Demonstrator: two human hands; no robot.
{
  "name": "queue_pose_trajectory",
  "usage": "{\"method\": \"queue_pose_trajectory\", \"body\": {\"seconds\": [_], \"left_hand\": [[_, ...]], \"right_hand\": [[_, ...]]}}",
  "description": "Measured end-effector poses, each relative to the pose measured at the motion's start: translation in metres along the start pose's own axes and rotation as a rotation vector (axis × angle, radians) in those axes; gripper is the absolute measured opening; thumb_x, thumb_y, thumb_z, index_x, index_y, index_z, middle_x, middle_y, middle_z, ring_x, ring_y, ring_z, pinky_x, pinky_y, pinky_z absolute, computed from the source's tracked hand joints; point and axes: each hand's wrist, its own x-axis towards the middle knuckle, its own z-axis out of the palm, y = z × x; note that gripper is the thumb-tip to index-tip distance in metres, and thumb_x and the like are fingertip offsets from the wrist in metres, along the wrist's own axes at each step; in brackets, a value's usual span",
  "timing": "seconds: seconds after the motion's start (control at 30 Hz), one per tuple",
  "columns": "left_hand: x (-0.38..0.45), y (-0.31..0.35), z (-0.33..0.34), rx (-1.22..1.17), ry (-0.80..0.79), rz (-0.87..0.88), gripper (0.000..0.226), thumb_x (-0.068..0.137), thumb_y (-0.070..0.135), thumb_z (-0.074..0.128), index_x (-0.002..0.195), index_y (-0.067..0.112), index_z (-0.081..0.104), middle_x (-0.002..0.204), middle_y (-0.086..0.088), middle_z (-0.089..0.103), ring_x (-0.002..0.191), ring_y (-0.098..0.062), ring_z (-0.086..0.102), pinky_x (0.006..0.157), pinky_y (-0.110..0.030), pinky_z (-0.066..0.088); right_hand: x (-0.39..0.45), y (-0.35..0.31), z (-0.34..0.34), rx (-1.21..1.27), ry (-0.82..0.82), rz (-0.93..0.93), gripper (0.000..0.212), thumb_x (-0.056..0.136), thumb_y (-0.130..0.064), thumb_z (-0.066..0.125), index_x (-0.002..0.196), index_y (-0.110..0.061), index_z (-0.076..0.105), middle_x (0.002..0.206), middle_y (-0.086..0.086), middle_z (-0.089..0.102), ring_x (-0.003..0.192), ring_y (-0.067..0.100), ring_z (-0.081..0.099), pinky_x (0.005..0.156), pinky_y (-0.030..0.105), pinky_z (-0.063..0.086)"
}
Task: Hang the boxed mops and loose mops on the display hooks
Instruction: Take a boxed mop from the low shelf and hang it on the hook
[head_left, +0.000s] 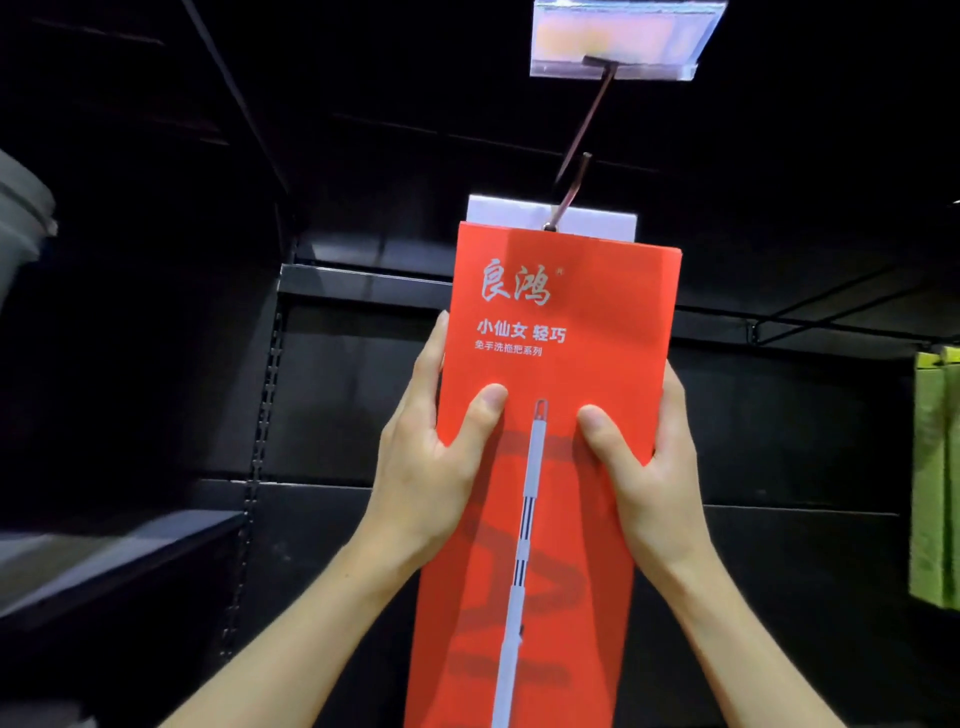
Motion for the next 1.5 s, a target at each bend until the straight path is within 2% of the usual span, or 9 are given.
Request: {"method": "queue_pose_trajectory", "body": {"seconds": [0.1, 0.2, 0.27, 0.43, 0.6, 0.73, 1.07, 1.3, 1.5], "left_hand": [[0.002, -0.001, 0.003, -0.014, 0.000, 0.000, 0.071, 0.096, 0.058, 0.058, 0.160, 0.052, 0.028, 0.142, 0.023, 0.063, 0.125, 0.008, 0.061, 0.107, -0.024, 0.050], [0.007, -0.006, 0.006, -0.031, 0.011, 0.001, 0.068, 0.097, 0.054, 0.058, 0.159, 0.049, 0.031, 0.143, 0.025, 0.062, 0.125, 0.011, 0.059, 0.102, -0.012, 0.048], [0.011, -0.013, 0.008, -0.041, 0.020, -0.013, 0.065, 0.099, 0.052, 0.059, 0.159, 0.049, 0.034, 0.141, 0.026, 0.062, 0.124, 0.012, 0.060, 0.100, -0.010, 0.048], [0.021, -0.036, 0.015, -0.017, 0.036, -0.066, 0.065, 0.099, 0.054, 0.060, 0.159, 0.050, 0.034, 0.140, 0.026, 0.063, 0.124, 0.014, 0.058, 0.101, -0.006, 0.046], [0.027, -0.059, 0.020, 0.020, 0.063, -0.068, 0.064, 0.101, 0.050, 0.060, 0.159, 0.049, 0.034, 0.134, 0.032, 0.064, 0.120, 0.018, 0.058, 0.095, 0.000, 0.043], [0.032, -0.076, 0.025, 0.034, 0.064, -0.077, 0.063, 0.102, 0.048, 0.060, 0.159, 0.047, 0.035, 0.128, 0.034, 0.063, 0.114, 0.020, 0.059, 0.086, 0.001, 0.044], [0.044, -0.111, 0.034, 0.090, 0.069, -0.115, 0.060, 0.101, 0.053, 0.059, 0.156, 0.053, 0.035, 0.130, 0.031, 0.064, 0.116, 0.014, 0.062, 0.095, -0.007, 0.050], [0.049, -0.127, 0.038, 0.077, 0.069, -0.129, 0.061, 0.100, 0.055, 0.060, 0.156, 0.053, 0.034, 0.138, 0.023, 0.065, 0.120, 0.004, 0.065, 0.109, -0.035, 0.054], [0.051, -0.135, 0.038, 0.062, 0.056, -0.154, 0.063, 0.100, 0.056, 0.060, 0.157, 0.053, 0.033, 0.138, 0.021, 0.065, 0.120, 0.000, 0.067, 0.108, -0.038, 0.055]], "right_hand": [[0.002, 0.003, 0.002, -0.012, 0.019, -0.012, 0.073, 0.088, -0.038, 0.071, 0.153, -0.029, 0.041, 0.131, -0.026, 0.065, 0.120, 0.002, 0.066, 0.100, 0.030, 0.055], [0.006, 0.007, 0.004, -0.015, 0.012, -0.015, 0.072, 0.088, -0.036, 0.071, 0.153, -0.029, 0.041, 0.127, -0.033, 0.064, 0.119, -0.003, 0.065, 0.098, 0.021, 0.054], [0.010, 0.013, 0.006, 0.000, 0.004, 0.001, 0.071, 0.090, -0.034, 0.075, 0.153, -0.029, 0.042, 0.126, -0.032, 0.066, 0.118, -0.002, 0.065, 0.097, 0.020, 0.053], [0.022, 0.039, 0.012, 0.038, -0.025, 0.035, 0.071, 0.089, -0.039, 0.076, 0.152, -0.027, 0.045, 0.132, -0.023, 0.066, 0.122, 0.004, 0.065, 0.103, 0.033, 0.053], [0.028, 0.069, 0.017, 0.017, -0.036, 0.038, 0.072, 0.090, -0.040, 0.075, 0.154, -0.032, 0.041, 0.129, -0.030, 0.063, 0.119, -0.003, 0.064, 0.100, 0.026, 0.053], [0.031, 0.092, 0.022, 0.073, -0.036, 0.076, 0.068, 0.090, -0.034, 0.073, 0.152, -0.034, 0.043, 0.129, -0.022, 0.067, 0.119, 0.004, 0.067, 0.103, 0.038, 0.054], [0.043, 0.134, 0.030, 0.046, -0.049, 0.092, 0.065, 0.093, -0.034, 0.076, 0.151, -0.032, 0.045, 0.128, -0.022, 0.068, 0.118, 0.001, 0.067, 0.107, 0.040, 0.053], [0.047, 0.152, 0.034, 0.034, -0.056, 0.120, 0.066, 0.092, -0.036, 0.077, 0.150, -0.033, 0.045, 0.128, -0.019, 0.069, 0.117, 0.000, 0.067, 0.105, 0.038, 0.054], [0.049, 0.159, 0.037, 0.023, -0.060, 0.140, 0.067, 0.092, -0.040, 0.076, 0.151, -0.036, 0.045, 0.130, -0.021, 0.067, 0.120, 0.000, 0.065, 0.107, 0.040, 0.053]]}}
